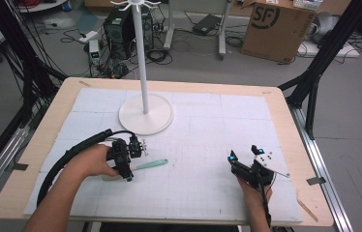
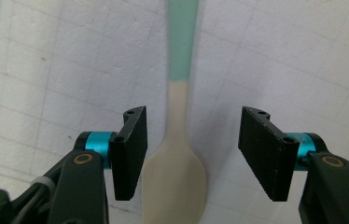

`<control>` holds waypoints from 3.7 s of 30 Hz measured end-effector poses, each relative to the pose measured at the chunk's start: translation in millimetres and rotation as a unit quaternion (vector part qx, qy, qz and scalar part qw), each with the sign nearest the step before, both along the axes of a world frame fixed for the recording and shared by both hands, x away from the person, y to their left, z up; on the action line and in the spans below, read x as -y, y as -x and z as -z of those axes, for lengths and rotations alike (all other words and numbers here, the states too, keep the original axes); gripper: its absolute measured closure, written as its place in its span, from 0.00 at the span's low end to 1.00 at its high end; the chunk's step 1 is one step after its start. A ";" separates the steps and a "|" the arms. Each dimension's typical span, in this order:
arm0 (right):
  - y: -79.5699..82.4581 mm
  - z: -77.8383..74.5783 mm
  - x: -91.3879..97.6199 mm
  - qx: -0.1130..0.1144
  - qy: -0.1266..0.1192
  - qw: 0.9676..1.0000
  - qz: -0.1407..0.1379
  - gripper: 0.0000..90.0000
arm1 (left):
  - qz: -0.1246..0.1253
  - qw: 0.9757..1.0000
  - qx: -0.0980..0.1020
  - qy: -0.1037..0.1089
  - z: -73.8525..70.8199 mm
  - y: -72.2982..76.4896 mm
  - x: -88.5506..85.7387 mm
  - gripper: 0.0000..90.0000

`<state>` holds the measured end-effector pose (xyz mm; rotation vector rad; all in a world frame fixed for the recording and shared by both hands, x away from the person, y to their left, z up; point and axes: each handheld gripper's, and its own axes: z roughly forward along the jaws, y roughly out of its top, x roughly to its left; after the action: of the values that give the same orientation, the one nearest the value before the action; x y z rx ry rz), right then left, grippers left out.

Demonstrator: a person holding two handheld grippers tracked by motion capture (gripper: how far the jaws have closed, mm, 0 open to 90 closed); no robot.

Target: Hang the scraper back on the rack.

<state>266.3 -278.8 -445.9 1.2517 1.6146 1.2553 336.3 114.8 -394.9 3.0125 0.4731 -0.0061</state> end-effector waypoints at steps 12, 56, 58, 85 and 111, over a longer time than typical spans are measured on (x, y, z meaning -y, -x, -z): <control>-0.2 0.1 0.0 0.001 0.001 1.000 0.000 0.21 | 0.001 1.000 0.005 -0.008 4.4 -1.9 0.8 0.52; 0.1 0.1 -0.1 -0.001 0.000 1.000 -0.001 0.21 | 0.010 1.000 0.020 -0.020 10.0 -0.4 4.9 0.78; 0.0 0.1 -0.1 -0.001 0.000 1.000 -0.001 0.21 | 0.011 1.000 0.019 -0.020 9.9 -0.2 5.2 0.80; 0.1 0.1 0.0 -0.001 0.002 1.000 -0.002 0.21 | -0.009 1.000 0.024 -0.008 8.8 -2.2 1.4 0.89; 0.2 0.0 -0.5 -0.002 0.002 1.000 -0.003 0.21 | -0.007 0.992 0.072 0.107 -25.9 13.3 -14.9 0.89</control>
<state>266.1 -278.4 -445.9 1.2498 1.6244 1.2533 323.0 129.7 -369.1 2.7749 0.4478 0.1508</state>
